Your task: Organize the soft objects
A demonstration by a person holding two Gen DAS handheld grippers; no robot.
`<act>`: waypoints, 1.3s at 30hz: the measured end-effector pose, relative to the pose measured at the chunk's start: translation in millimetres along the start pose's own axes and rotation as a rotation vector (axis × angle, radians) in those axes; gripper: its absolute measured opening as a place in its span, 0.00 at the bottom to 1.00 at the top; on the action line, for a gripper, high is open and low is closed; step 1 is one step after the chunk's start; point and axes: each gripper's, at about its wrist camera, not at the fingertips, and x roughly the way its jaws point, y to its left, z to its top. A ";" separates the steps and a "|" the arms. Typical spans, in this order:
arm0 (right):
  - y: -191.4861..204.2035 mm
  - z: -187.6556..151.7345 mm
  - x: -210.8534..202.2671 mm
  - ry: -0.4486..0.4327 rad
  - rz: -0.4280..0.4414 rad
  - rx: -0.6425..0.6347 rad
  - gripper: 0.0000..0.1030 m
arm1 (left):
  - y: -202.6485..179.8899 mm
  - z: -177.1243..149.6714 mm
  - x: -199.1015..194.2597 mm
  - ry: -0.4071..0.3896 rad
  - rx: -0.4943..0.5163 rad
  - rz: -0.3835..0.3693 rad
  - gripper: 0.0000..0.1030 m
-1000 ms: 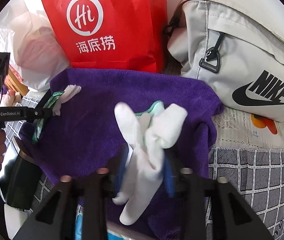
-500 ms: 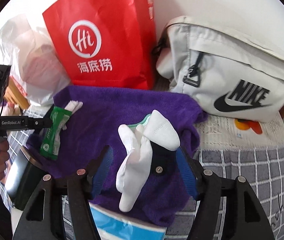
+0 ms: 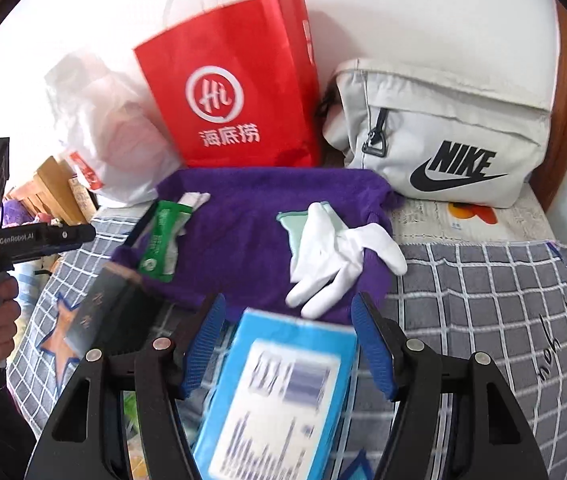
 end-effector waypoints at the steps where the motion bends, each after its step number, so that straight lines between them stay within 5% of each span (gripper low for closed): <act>1: 3.8 -5.8 -8.8 -0.002 0.010 -0.005 0.63 | -0.5 -4.9 -4.6 -0.002 0.001 0.003 0.50; 12: 24.1 -64.2 -53.9 0.013 0.050 0.021 0.63 | 4.9 -75.3 -51.7 0.011 -0.016 0.017 0.50; 25: 63.3 -134.5 -68.5 0.013 0.152 -0.043 0.63 | 19.9 -148.5 -47.1 0.076 -0.054 0.035 0.50; 33: 107.8 -166.8 -63.8 0.010 0.197 -0.205 0.45 | 37.0 -171.3 -45.1 0.080 -0.083 0.021 0.50; 39: 124.2 -187.6 -52.2 0.029 0.106 -0.350 0.31 | 48.7 -184.3 -47.5 0.076 -0.078 -0.004 0.50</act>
